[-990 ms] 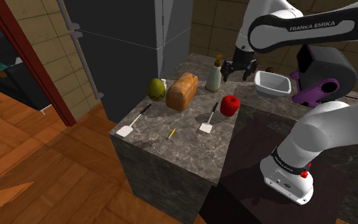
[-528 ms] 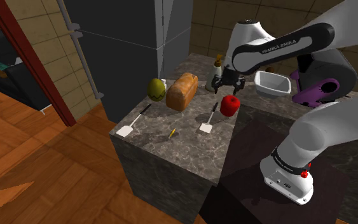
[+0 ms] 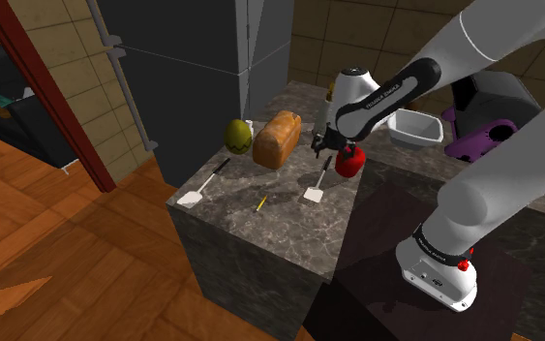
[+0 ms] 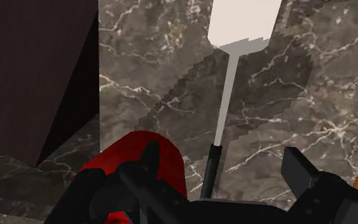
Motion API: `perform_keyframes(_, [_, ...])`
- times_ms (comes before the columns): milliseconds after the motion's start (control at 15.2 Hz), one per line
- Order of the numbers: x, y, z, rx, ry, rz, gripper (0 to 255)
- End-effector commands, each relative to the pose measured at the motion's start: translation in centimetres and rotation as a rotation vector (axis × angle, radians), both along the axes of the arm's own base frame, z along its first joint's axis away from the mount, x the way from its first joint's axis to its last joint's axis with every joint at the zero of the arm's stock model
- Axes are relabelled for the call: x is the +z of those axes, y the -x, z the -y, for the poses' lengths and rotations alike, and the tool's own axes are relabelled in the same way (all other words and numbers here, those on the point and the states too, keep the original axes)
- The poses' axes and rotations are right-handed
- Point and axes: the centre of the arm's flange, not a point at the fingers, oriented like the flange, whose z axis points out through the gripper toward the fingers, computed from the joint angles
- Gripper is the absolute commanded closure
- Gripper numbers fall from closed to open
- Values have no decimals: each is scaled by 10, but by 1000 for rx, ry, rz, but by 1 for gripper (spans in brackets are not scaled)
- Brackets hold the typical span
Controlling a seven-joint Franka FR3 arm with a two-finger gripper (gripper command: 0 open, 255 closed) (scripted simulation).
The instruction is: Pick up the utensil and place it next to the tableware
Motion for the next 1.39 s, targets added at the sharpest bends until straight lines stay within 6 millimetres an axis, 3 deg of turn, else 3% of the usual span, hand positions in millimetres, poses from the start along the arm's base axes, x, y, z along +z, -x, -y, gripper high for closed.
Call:
perform_keyframes(0, [-25,-7,0,-67,-8,2,0])
perform_keyframes(132, [-47,-14,2,-120,-13,2,0])
perform_keyframes(594, [-83,-15,4,-120,-13,2,0])
perform_keyframes(1122, [-86,-15,4,-120,-13,2,0])
perform_keyframes(1188, [-86,-15,4,-120,-13,2,255])
perform_keyframes(1320, [-86,-15,4,-120,-13,2,255])
